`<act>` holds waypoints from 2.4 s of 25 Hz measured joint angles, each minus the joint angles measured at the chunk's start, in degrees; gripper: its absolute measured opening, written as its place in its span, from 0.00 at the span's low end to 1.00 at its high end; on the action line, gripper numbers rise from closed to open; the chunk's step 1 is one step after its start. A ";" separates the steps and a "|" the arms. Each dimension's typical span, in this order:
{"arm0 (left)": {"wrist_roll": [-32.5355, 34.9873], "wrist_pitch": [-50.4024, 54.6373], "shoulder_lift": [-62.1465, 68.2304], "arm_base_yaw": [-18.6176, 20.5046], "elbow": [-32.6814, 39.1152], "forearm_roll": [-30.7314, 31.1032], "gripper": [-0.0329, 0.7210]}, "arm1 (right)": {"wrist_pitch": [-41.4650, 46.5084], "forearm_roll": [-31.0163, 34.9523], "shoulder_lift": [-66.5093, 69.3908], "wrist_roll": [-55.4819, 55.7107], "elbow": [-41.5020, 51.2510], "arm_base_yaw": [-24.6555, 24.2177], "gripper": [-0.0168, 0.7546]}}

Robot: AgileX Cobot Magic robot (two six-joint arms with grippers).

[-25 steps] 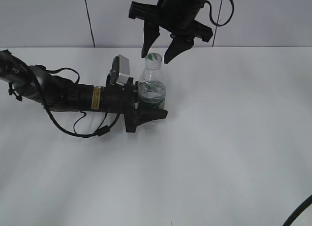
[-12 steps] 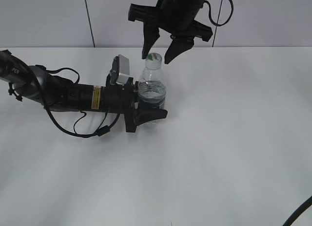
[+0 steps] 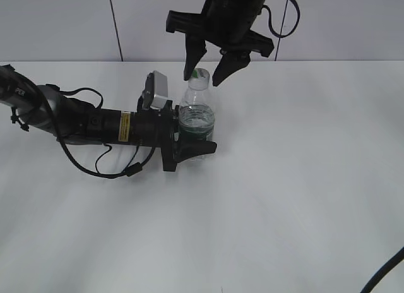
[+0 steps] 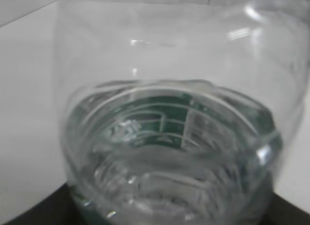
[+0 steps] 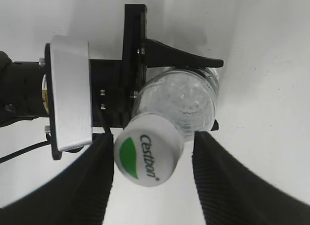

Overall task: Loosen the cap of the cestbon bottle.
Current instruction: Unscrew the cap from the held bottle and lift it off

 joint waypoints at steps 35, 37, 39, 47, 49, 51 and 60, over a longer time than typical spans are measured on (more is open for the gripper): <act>0.42 0.00 0.00 -0.11 0.00 -0.09 0.59 | -0.57 0.18 0.00 -36.29 0.00 0.00 0.42; 0.48 -0.19 0.00 -0.11 0.00 -0.09 0.59 | -0.57 0.18 0.00 -39.33 -0.05 0.00 0.41; 0.48 -0.24 0.00 -0.11 0.00 -0.04 0.59 | -0.57 0.20 0.00 -42.31 -0.04 0.00 0.41; 0.48 -0.30 0.00 -0.11 0.00 0.28 0.59 | -0.52 0.36 0.00 -55.69 -0.04 0.00 0.41; 0.48 -0.33 0.00 -0.11 0.00 0.35 0.59 | -0.47 0.40 0.00 -58.65 -0.04 0.06 0.41; 0.48 -0.37 0.00 -0.05 0.00 0.45 0.59 | -0.48 0.42 0.00 -61.99 -0.04 0.06 0.41; 0.43 -0.72 0.00 0.43 0.00 0.91 0.59 | -0.41 -0.41 0.00 -74.74 -0.04 0.20 0.41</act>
